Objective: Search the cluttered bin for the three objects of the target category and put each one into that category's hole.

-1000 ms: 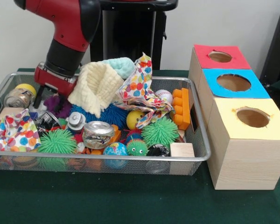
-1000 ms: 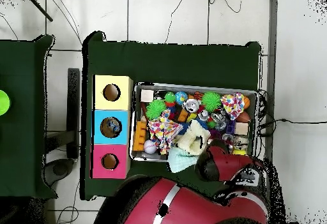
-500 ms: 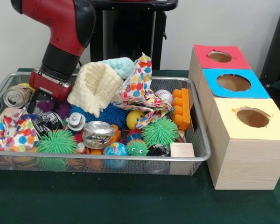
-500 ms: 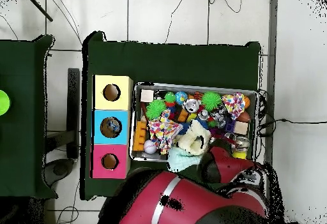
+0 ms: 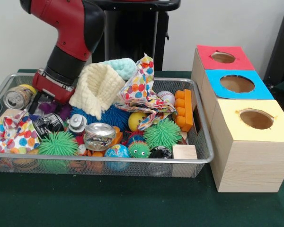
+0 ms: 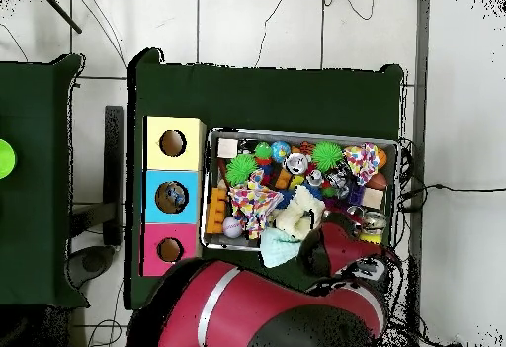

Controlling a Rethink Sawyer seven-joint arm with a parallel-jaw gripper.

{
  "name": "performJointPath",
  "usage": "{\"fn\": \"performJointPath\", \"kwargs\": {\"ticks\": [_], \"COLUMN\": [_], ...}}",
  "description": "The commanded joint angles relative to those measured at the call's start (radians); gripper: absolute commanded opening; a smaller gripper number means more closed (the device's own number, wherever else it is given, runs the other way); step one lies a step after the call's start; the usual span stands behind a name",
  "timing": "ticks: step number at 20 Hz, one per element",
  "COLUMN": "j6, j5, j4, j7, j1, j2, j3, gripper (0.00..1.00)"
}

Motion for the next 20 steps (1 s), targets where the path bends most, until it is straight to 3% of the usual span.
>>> {"fn": "performJointPath", "kwargs": {"ticks": [1,5,14,15,20], "j6": [0.243,0.369,0.488,0.504,0.511], "j5": [0.058,0.061,-0.004,-0.013,-0.017], "j4": [-0.098,-0.107,-0.142,-0.146,-0.150], "j7": [0.049,0.022,-0.016,-0.019,-0.013], "j1": [-0.003,0.036,-0.018,-0.020,-0.004], "j2": [0.094,0.081,0.074,0.072,0.077], "j3": [0.065,0.025,0.116,0.121,0.109], "gripper": [1.00,1.00,1.00,0.00,0.00]}}
